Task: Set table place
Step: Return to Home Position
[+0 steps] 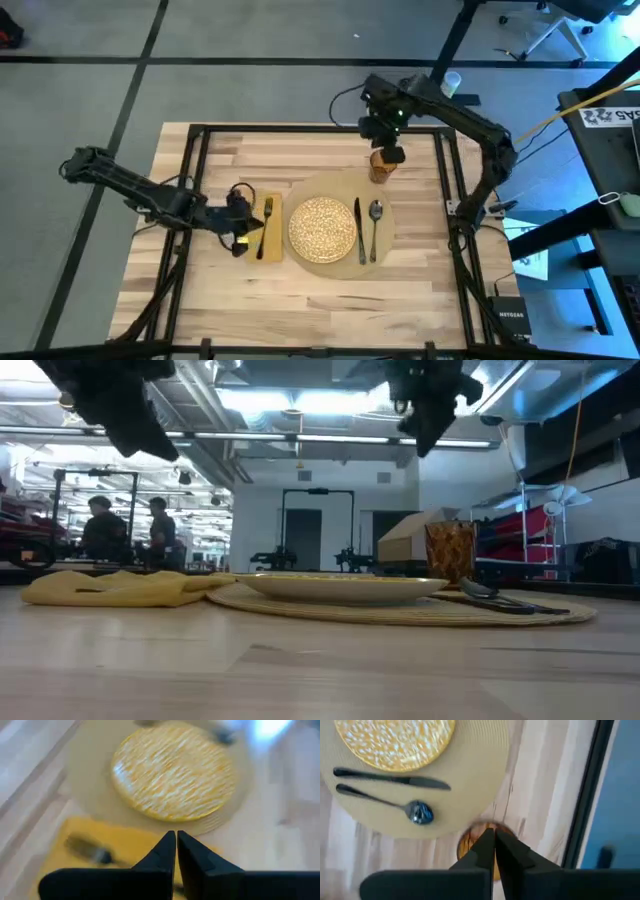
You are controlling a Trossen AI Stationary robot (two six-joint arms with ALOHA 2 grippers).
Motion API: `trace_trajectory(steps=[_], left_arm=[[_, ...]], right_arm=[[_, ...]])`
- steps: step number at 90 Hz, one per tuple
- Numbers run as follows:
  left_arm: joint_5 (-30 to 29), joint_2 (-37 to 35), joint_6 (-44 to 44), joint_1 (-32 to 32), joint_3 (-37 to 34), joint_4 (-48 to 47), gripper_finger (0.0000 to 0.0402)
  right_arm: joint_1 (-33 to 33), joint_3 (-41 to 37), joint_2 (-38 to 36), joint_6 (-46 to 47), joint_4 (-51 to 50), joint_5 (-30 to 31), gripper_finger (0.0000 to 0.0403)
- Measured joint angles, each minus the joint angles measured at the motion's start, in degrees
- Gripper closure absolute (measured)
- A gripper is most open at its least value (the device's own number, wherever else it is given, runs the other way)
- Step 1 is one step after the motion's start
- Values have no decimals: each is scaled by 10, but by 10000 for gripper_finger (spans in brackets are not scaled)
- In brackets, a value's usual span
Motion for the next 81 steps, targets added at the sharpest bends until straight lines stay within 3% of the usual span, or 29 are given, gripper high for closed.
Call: trace_trajectory(steps=[17,42,66,81], left_arm=[[8,-67,10,-21,-96,110,402],[61,-85,47,-5,-181,220,402],[171,-85,125,101,-229,337,402],[210,-85,168,194,-239,352,402]], right_arm=[[65,-158,-124,7,159,-7,402],[146,-499,-345,77,483,-15,403],[211,-760,-490,147,821,-11,403],[226,-855,-538,145,924,54,403]])
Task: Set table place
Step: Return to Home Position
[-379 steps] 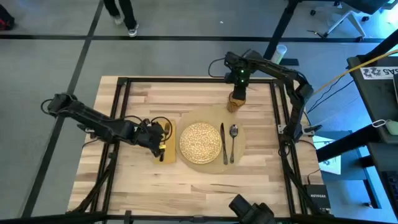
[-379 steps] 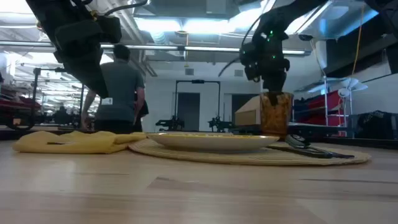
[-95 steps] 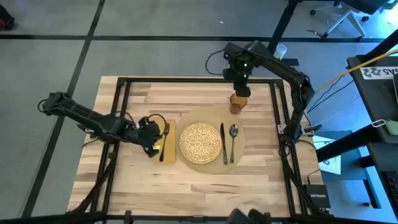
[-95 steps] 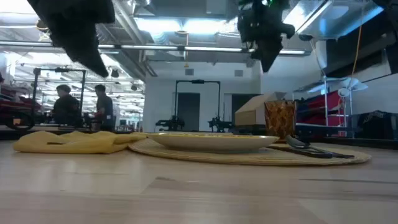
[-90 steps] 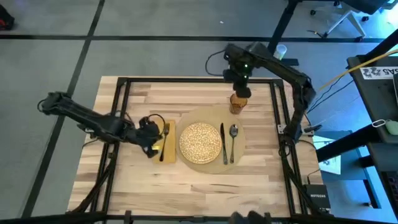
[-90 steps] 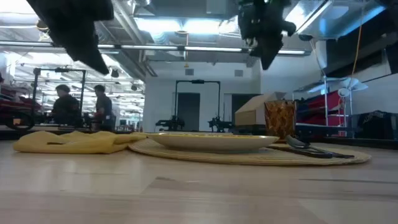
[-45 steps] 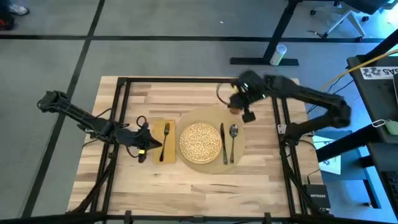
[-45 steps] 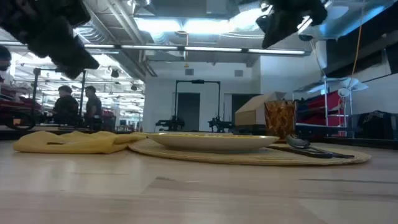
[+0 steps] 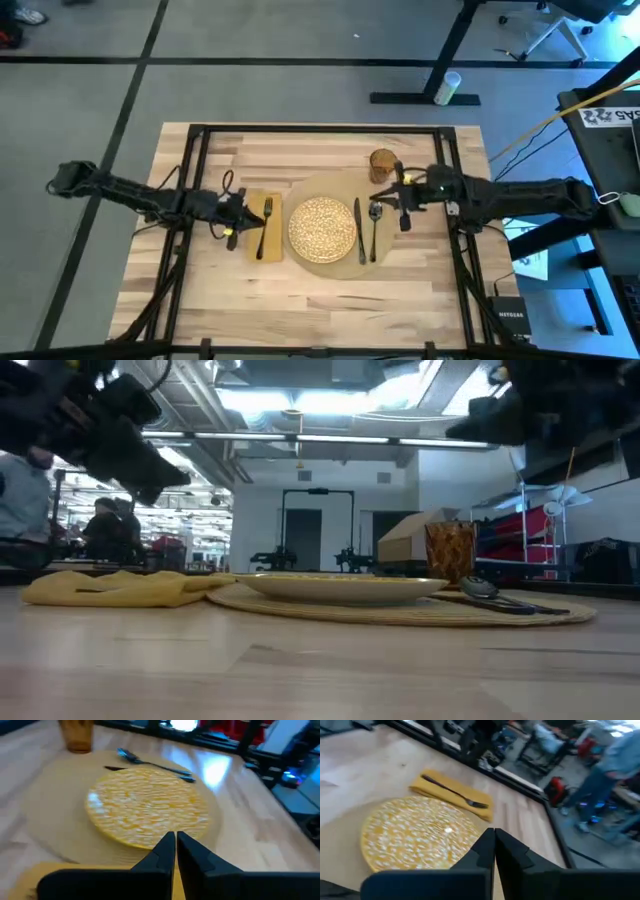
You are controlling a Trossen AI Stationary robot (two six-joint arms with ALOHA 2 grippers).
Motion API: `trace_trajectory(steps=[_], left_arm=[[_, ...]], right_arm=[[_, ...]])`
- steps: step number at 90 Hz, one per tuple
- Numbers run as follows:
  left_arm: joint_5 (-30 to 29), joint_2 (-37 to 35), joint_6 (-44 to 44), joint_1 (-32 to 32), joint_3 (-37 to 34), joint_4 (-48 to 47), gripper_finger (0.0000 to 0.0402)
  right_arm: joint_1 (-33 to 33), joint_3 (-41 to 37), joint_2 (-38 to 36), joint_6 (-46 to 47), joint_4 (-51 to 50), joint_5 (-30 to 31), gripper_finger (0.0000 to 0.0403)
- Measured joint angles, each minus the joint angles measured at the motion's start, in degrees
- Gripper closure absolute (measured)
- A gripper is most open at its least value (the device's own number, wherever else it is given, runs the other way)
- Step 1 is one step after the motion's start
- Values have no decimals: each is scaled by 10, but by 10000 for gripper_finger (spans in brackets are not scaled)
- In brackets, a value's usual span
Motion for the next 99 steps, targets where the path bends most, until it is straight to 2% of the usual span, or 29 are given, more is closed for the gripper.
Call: trace_trajectory(steps=[11,22,38,45,54,69,78,99], left_arm=[[1,-6,20,45,0,0,402],[5,-33,29,58,-6,4,402],[3,-112,8,57,-77,51,401],[-6,-151,-2,58,-81,27,401],[-11,-194,9,58,-81,-10,401],[-13,-253,16,64,-81,-77,401],[-30,-278,26,69,-81,-110,401],[-70,-297,43,91,-81,-125,401]], right_arm=[[0,-48,-46,-2,33,18,403],[2,-87,-115,-11,49,31,403],[24,-134,-235,-33,47,73,403],[37,-151,-284,-43,42,93,403],[55,-172,-343,-50,24,113,403],[84,-174,-425,-48,-90,171,403],[94,-174,-424,-60,-91,196,403],[84,-174,-392,-60,-87,207,403]])
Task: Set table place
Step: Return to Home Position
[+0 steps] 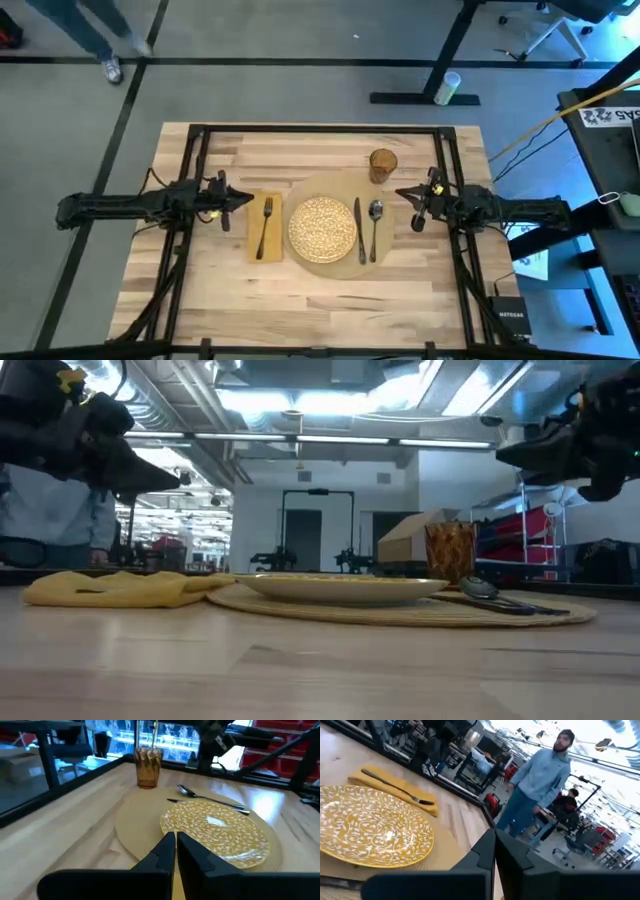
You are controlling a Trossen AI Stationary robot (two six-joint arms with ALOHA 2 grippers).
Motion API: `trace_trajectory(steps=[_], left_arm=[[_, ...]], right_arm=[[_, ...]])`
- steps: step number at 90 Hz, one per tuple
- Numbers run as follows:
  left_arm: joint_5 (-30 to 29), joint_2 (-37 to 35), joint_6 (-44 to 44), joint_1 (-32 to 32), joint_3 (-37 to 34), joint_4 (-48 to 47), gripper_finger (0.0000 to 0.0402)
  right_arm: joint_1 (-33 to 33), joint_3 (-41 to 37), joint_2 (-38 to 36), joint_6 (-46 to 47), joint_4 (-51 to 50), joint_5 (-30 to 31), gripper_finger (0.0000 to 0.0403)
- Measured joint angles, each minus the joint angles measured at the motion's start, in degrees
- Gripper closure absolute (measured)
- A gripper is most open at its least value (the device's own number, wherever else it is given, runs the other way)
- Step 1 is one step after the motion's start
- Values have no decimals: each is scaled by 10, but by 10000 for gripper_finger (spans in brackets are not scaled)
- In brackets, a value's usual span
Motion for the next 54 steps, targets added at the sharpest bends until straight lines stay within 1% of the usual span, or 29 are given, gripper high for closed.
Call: trace_trajectory(steps=[11,31,39,45,54], left_arm=[[-50,2,0,11,0,-2,401],[-52,-3,11,13,0,9,401],[-49,-15,29,5,0,44,401],[-46,-31,48,-5,0,49,401],[-45,-69,47,-17,0,4,401]], right_arm=[[-8,0,32,19,1,34,403],[-7,0,69,39,9,94,403],[-7,0,77,27,8,93,403],[-7,0,81,28,8,82,403],[-7,0,75,27,7,79,403]])
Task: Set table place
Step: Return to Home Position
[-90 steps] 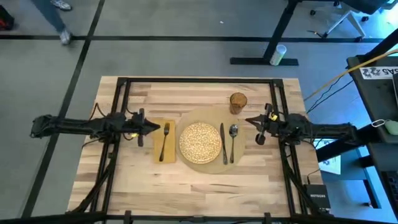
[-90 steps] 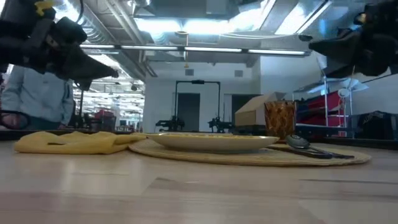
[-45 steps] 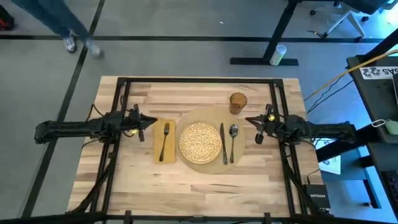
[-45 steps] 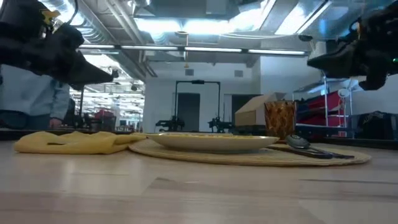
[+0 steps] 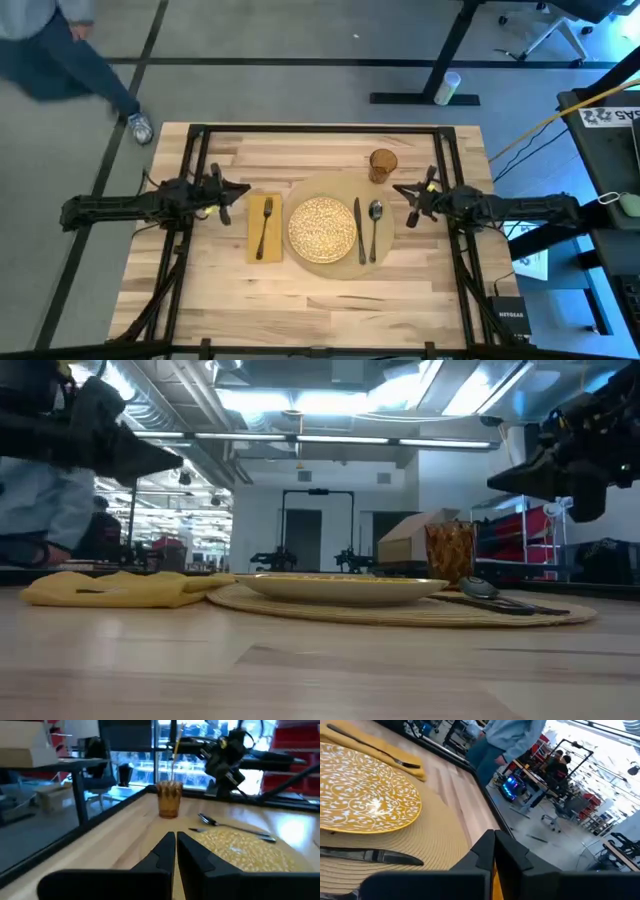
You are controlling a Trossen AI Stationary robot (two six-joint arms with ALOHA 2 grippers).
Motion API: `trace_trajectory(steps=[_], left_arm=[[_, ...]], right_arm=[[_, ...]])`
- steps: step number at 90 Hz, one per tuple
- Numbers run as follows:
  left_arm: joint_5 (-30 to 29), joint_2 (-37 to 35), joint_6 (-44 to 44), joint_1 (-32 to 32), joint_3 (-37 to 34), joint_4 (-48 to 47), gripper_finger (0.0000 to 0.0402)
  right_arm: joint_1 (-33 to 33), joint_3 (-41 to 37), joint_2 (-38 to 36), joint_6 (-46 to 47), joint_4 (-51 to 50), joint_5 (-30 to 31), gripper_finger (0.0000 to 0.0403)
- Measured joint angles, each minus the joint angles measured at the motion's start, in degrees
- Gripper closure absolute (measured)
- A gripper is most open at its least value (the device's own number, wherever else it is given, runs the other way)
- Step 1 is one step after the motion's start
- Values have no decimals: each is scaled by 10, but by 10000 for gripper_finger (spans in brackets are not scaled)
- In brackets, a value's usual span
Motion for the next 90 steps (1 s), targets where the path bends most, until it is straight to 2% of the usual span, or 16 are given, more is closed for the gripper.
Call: trace_trajectory(steps=[20,72,90], left_arm=[[26,-70,9,-33,1,-18,401],[39,51,-138,-17,1,-22,401],[39,75,-154,-5,1,-23,401]], right_arm=[[0,0,-51,-37,1,-7,403],[0,0,-68,-45,-3,-41,403],[0,0,-68,-45,-3,-41,403]])
